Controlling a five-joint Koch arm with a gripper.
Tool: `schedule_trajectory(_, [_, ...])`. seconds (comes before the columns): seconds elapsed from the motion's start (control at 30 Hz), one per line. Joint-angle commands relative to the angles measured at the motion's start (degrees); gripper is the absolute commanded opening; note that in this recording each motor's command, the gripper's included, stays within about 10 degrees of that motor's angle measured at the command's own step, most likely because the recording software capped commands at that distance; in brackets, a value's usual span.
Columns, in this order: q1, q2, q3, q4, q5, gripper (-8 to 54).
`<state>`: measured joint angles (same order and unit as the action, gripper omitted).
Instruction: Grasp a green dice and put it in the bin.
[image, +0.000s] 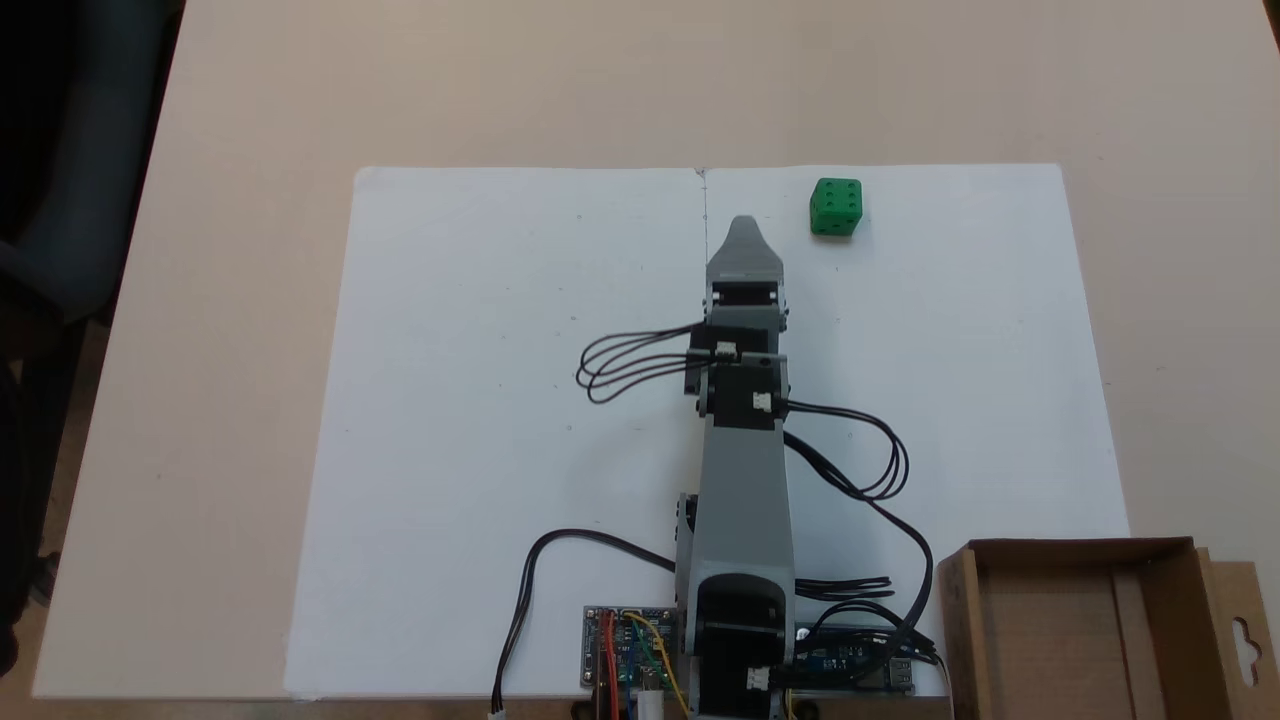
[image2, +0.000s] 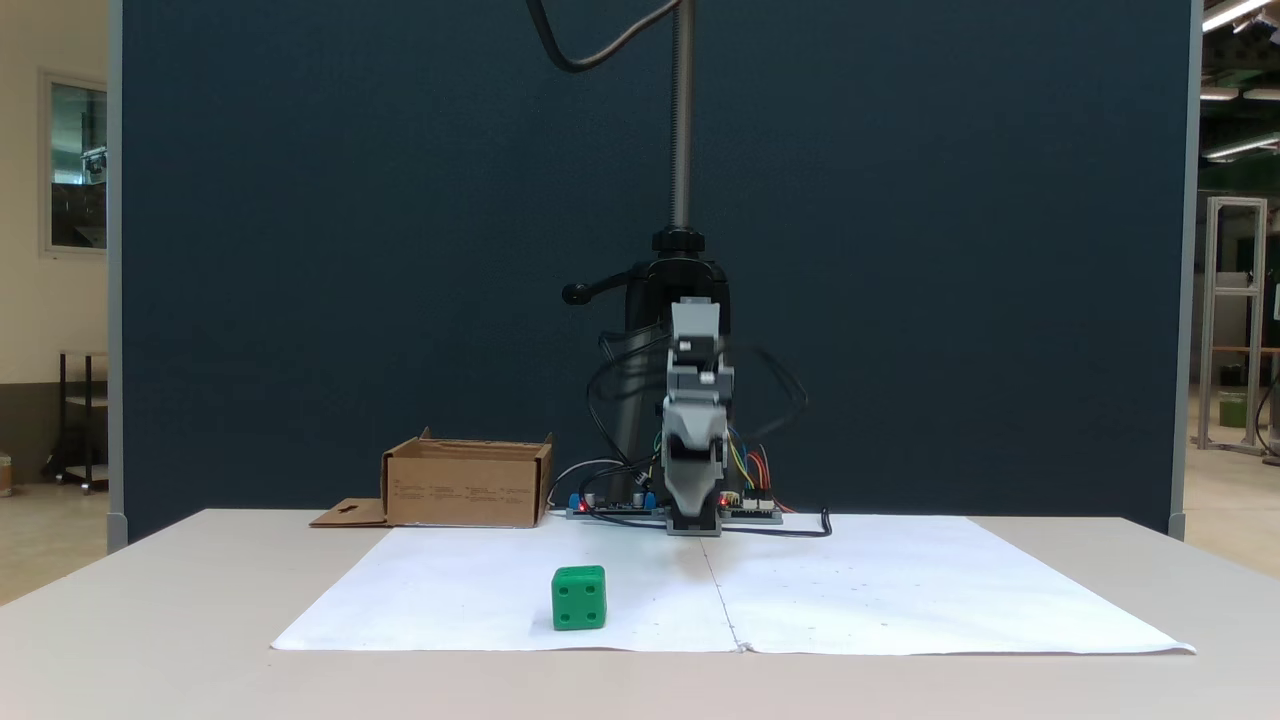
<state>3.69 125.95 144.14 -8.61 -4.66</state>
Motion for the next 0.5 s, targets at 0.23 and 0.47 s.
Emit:
schedule_trajectory(0.23, [5.01, -14.41, -24.52, 24.26, 1.58, 44.5])
schedule_trajectory(0.47, [6.94, -22.76, -45.53, 45.07, 1.58, 43.8])
